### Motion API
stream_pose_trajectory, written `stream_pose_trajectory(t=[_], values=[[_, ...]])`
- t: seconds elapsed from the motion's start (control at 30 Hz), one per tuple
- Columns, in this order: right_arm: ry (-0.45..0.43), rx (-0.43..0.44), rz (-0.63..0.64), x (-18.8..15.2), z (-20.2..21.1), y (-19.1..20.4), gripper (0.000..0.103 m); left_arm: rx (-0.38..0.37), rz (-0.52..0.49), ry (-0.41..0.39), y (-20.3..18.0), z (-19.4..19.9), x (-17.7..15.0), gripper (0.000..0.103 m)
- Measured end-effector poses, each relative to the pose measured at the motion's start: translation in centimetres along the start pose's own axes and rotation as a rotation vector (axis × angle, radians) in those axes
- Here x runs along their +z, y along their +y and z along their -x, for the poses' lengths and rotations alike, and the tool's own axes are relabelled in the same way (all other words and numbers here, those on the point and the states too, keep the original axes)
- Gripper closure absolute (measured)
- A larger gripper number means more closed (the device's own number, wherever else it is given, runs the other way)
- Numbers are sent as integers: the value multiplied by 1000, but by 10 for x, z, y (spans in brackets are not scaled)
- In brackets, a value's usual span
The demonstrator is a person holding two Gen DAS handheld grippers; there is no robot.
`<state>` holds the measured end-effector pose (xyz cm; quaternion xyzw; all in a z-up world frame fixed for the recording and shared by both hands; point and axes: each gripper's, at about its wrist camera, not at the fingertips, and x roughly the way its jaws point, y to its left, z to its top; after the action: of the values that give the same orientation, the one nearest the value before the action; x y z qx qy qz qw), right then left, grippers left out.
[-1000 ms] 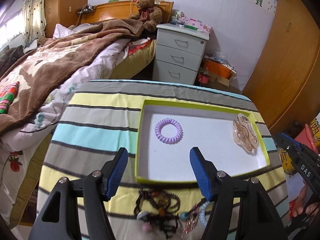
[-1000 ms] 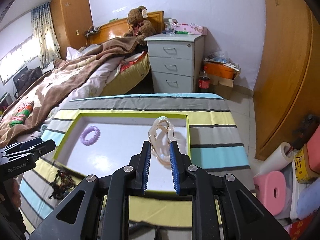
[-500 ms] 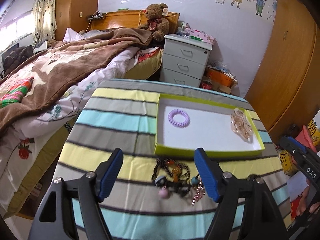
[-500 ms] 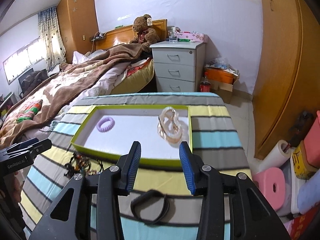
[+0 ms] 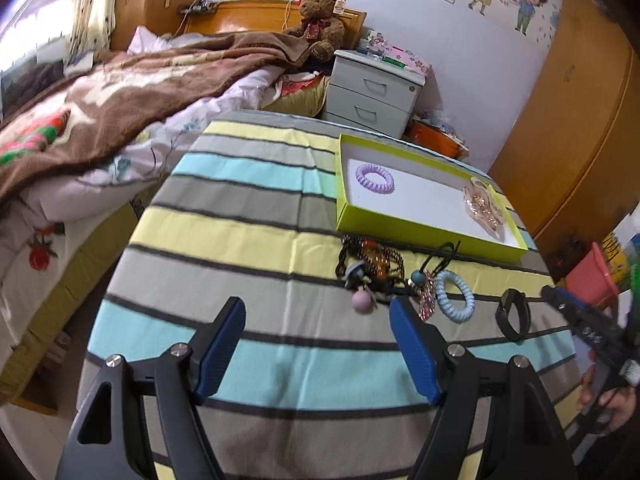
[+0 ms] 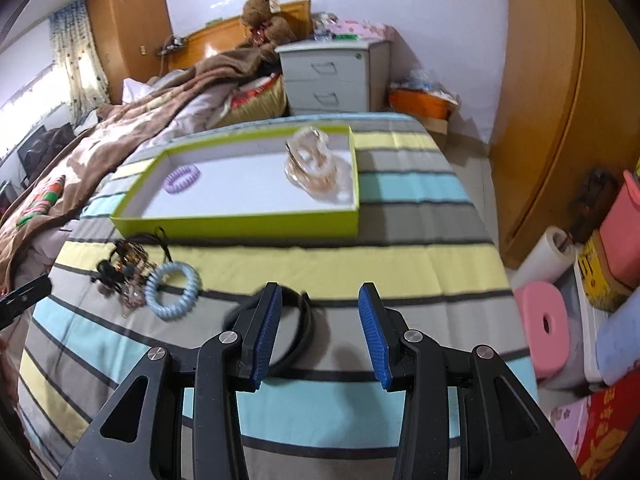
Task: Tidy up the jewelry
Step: 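Lower the right tool onto the black band and close it, then lower the left tool onto the black elastic with pink bead and close it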
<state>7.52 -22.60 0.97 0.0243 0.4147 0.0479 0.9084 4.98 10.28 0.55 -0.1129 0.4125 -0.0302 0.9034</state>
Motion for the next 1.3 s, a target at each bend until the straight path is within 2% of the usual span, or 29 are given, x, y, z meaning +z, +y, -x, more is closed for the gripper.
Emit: stream_pose_trajectory(t=[0.13, 0.2, 0.37, 0.43, 0.5, 0.8, 0.87, 0.93, 1.07, 1.2, 1.3], values=[[41, 16, 17, -6, -9, 3, 62, 12, -23, 1, 5, 1, -11, 27], [57, 17, 30, -7, -15, 6, 62, -16, -5, 17, 11, 0, -14, 27], [93, 11, 42, -10, -28, 10, 62, -21, -14, 38, 17, 0, -21, 27], [105, -9, 49, -11, -33, 10, 62, -56, -19, 42, 19, 2, -22, 25], [97, -16, 58, -11, -34, 11, 62, -70, -15, 42, 20, 3, -23, 21], [83, -34, 80, -8, -37, 14, 62, -35, -13, 68, 17, -1, -20, 21], [80, -38, 87, -9, -36, 14, 66, -43, -19, 72, 13, -2, -20, 21], [73, -42, 79, -9, -35, 11, 76, -40, -32, 78, 7, -4, -18, 21], [70, -24, 70, -9, -34, 6, 81, -49, -34, 81, -3, -7, -15, 21], [66, -11, 56, -8, -34, 1, 92, -61, -46, 84, -17, -11, -11, 21], [64, -3, 56, -10, -32, -3, 92, -63, -65, 89, -27, -15, -9, 21]])
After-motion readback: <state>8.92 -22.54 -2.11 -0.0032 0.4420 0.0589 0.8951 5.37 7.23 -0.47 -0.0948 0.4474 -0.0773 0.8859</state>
